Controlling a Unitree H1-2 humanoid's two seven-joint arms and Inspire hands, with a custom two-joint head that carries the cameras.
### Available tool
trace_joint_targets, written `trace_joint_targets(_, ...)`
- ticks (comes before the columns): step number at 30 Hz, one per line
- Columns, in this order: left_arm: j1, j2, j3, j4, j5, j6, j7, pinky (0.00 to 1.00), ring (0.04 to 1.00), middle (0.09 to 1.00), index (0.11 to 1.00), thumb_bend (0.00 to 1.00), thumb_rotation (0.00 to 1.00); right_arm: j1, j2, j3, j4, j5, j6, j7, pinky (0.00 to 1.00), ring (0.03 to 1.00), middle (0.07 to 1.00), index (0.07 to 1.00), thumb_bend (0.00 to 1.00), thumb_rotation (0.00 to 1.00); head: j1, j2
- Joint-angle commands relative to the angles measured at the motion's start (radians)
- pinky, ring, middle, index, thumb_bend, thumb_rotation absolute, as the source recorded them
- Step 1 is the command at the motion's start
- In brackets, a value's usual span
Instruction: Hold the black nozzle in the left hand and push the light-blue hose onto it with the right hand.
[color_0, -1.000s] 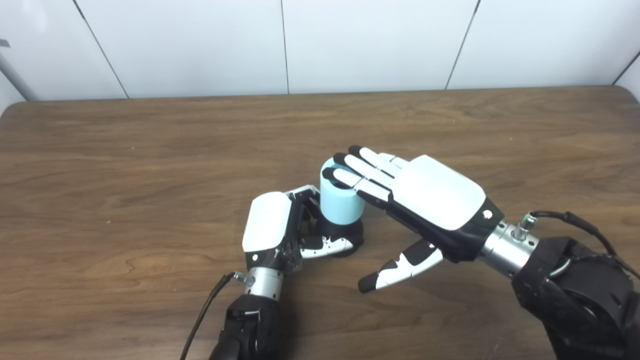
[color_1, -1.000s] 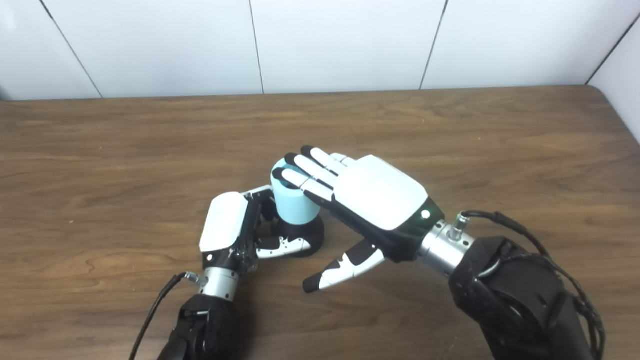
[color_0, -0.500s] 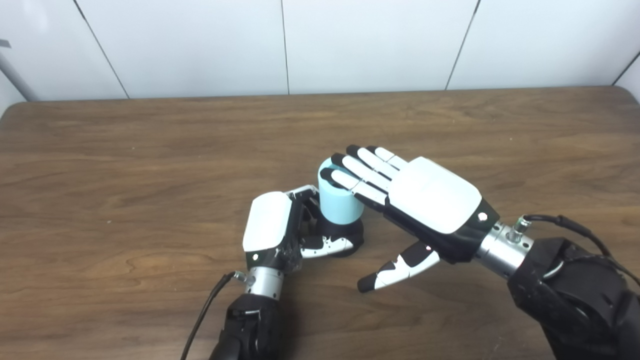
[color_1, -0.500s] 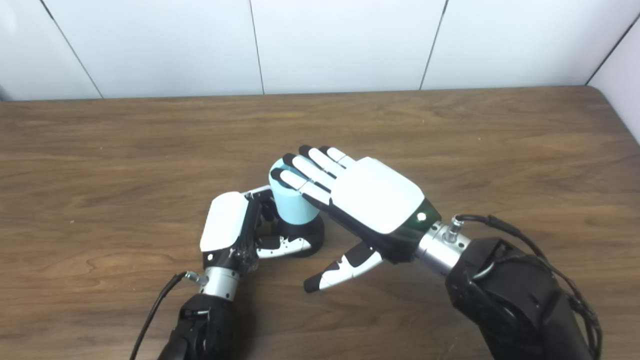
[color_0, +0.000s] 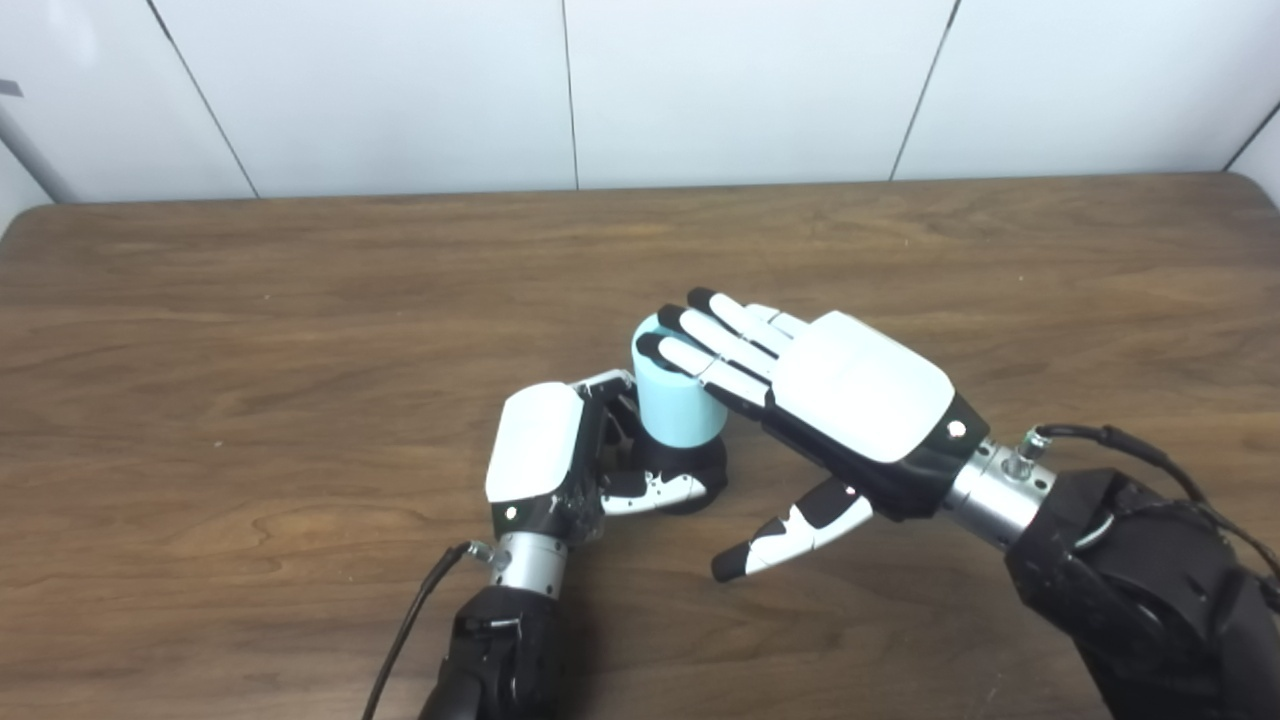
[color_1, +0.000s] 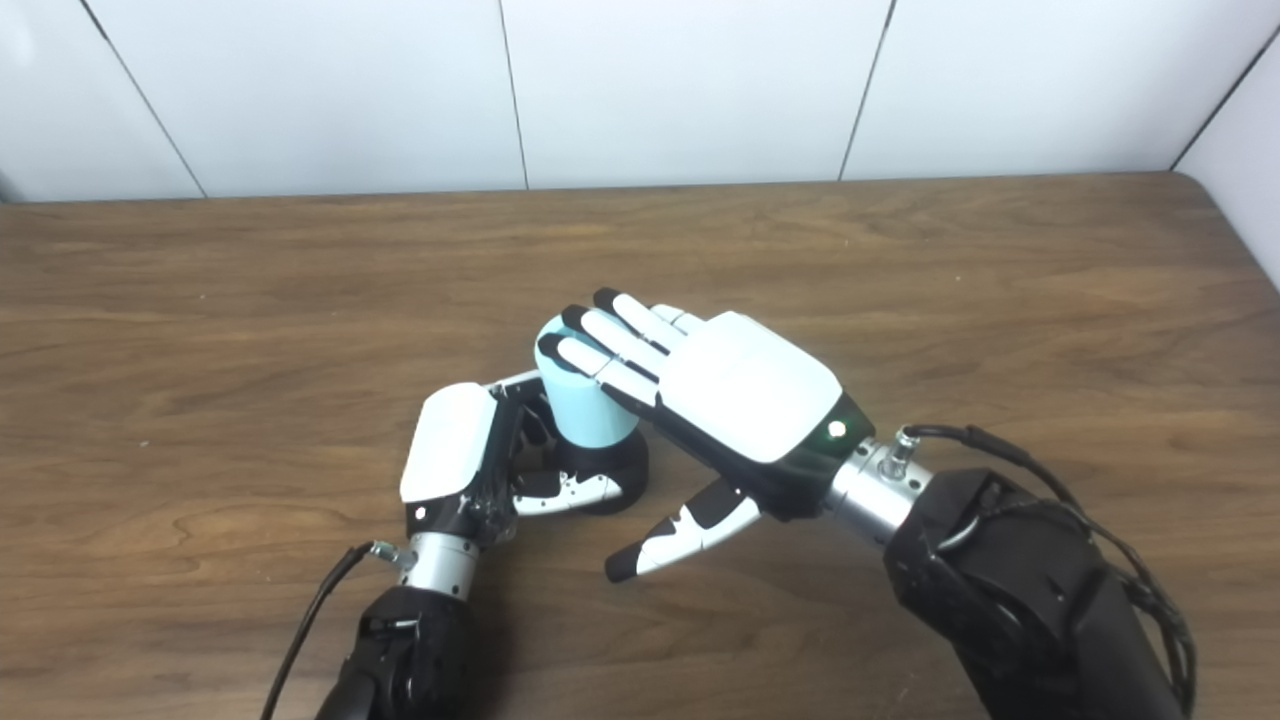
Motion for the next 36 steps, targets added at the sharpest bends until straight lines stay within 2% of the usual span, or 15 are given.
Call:
trace_joint_targets(1, 0.068, 0.01, -0.01, 0.066, -0.013, 0.067, -0.083, 0.36, 0.419, 0.422, 0.485, 0.53, 0.0, 0.036, -0.049, 0.026, 0.055, -0.01, -0.004, 0.086, 0.92, 0.984, 0.964, 0.916, 0.65, 0.73, 0.001, 0.0)
trace_joint_targets(8, 0.061, 0.009, -0.015, 0.066, -0.002, 0.075, -0.095, 0.37, 0.431, 0.425, 0.485, 0.53, 0.0, 0.053, -0.056, 0.037, 0.059, -0.025, 0.001, 0.11, 0.92, 0.962, 0.95, 0.909, 0.65, 0.72, -0.007, 0.002)
trace_joint_targets(15, 0.057, 0.013, -0.017, 0.062, 0.005, 0.07, -0.099, 0.38, 0.431, 0.416, 0.486, 0.52, 0.0, 0.087, -0.061, 0.053, 0.096, -0.049, -0.006, 0.086, 0.92, 0.956, 0.949, 0.909, 0.66, 0.74, -0.005, 0.004)
trace_joint_targets(19, 0.058, 0.014, -0.013, 0.062, 0.003, 0.072, -0.1, 0.41, 0.459, 0.432, 0.486, 0.53, 0.0, 0.097, -0.065, 0.066, 0.119, -0.062, -0.009, 0.059, 0.91, 0.965, 0.957, 0.917, 0.63, 0.75, -0.004, 0.004)
trace_joint_targets(23, 0.058, 0.018, -0.014, 0.065, 0.005, 0.068, -0.097, 0.4, 0.447, 0.425, 0.486, 0.53, 0.0, 0.1, -0.067, 0.078, 0.134, -0.074, -0.004, 0.048, 0.93, 0.979, 0.972, 0.934, 0.62, 0.78, -0.005, 0.002)
trace_joint_targets(27, 0.058, 0.018, -0.013, 0.065, 0.001, 0.069, -0.097, 0.41, 0.465, 0.44, 0.486, 0.53, 0.0, 0.093, -0.067, 0.079, 0.129, -0.071, 0.004, 0.045, 0.93, 0.984, 0.975, 0.939, 0.62, 0.78, -0.007, 0.003)
trace_joint_targets(32, 0.057, 0.014, -0.014, 0.067, 0.002, 0.071, -0.096, 0.37, 0.43, 0.419, 0.485, 0.53, 0.0, 0.084, -0.068, 0.083, 0.109, -0.075, -0.001, 0.053, 0.92, 0.983, 0.975, 0.939, 0.63, 0.8, -0.003, 0.005)
trace_joint_targets(36, 0.058, 0.012, -0.014, 0.065, 0.005, 0.078, -0.101, 0.4, 0.457, 0.434, 0.486, 0.53, 0.0, 0.095, -0.067, 0.09, 0.088, -0.067, -0.001, 0.06, 0.91, 0.971, 0.959, 0.919, 0.64, 0.76, -0.002, 0.007)
